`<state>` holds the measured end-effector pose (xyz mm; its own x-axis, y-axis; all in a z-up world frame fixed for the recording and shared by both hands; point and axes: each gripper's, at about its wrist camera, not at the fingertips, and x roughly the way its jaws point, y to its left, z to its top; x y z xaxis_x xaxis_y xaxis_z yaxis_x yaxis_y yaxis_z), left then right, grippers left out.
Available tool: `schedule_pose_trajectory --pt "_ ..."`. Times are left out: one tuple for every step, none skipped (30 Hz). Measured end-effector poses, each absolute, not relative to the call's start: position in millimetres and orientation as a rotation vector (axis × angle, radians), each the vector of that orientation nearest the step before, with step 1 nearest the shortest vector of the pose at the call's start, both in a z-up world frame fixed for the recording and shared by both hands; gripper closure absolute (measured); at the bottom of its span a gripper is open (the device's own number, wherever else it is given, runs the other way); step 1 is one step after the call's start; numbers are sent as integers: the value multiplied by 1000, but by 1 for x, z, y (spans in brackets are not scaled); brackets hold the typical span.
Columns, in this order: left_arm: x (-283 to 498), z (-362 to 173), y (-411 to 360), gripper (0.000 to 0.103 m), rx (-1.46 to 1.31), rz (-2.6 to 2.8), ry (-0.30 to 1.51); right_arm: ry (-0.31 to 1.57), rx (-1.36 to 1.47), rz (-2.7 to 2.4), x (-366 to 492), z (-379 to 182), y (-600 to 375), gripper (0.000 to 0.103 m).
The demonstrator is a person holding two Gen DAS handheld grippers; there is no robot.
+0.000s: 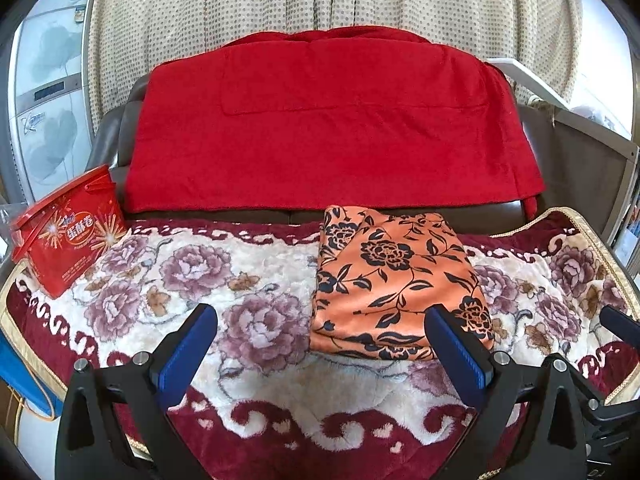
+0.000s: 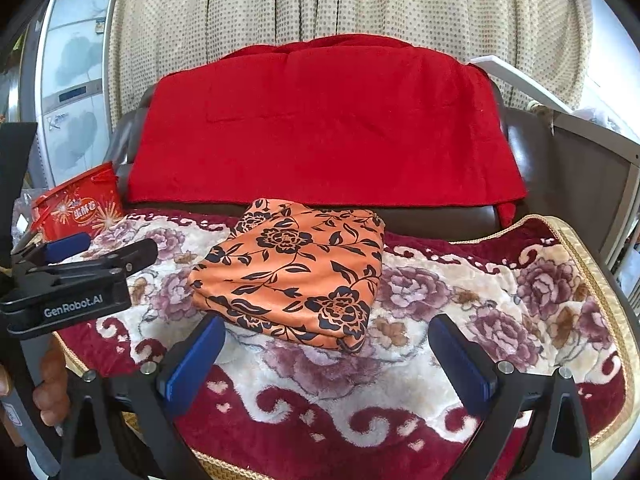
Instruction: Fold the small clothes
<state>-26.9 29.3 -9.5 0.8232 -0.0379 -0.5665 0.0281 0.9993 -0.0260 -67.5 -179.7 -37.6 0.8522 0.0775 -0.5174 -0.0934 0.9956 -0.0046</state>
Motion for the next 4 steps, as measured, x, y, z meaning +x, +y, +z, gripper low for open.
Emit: schedule_pose_trajectory --pt "-26 -9 30 0 -19 -38 602 544 -30 89 -66 -38 -179 0" --pt "-23 -9 30 0 -24 -38 600 547 -31 90 -64 -39 -178 0" --pt "-20 -9 30 0 -27 -38 599 549 -31 90 -62 -39 -178 0" --pt "-16 -9 30 0 -29 -38 600 551 -31 92 -58 -40 -177 0"
